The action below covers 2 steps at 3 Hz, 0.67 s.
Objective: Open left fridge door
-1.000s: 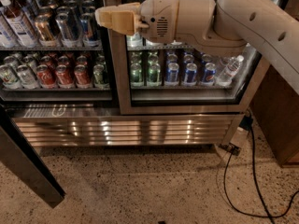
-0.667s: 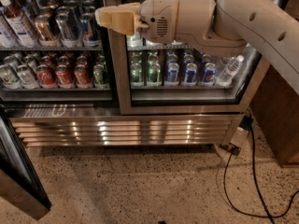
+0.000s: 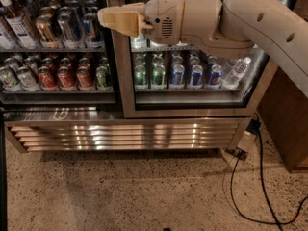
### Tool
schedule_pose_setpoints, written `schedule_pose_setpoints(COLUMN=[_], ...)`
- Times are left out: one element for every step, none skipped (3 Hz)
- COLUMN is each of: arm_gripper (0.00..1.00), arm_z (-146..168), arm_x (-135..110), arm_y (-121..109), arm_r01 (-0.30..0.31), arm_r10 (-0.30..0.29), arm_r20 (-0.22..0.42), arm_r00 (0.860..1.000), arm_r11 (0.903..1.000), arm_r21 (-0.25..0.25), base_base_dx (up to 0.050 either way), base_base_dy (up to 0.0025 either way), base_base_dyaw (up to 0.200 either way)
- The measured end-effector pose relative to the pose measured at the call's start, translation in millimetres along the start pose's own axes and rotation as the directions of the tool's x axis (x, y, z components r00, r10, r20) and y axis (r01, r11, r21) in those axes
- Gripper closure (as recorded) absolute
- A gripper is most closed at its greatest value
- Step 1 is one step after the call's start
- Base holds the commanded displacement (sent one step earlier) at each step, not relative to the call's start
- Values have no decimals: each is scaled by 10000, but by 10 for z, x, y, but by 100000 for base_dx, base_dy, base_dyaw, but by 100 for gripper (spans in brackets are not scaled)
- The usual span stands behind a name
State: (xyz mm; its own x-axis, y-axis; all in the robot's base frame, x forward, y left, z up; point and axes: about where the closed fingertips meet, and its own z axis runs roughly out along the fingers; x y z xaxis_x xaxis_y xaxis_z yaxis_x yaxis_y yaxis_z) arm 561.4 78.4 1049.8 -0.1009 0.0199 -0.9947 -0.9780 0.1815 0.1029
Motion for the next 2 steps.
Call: schedule_pose_setpoints(arm_gripper=[11, 0], arm_z=[0, 1], arm_x=[0, 0], arm_y=[0, 1], arm_r01=[0, 0], arm_r10=[0, 0], arm_r20=[0, 0], arm_r00=[10000, 10000], arm_r11=[10000, 10000], arm_r21=[-1, -2], base_base_dx=[0, 0], base_base_dy=[0, 0], base_base_dyaw=[0, 0])
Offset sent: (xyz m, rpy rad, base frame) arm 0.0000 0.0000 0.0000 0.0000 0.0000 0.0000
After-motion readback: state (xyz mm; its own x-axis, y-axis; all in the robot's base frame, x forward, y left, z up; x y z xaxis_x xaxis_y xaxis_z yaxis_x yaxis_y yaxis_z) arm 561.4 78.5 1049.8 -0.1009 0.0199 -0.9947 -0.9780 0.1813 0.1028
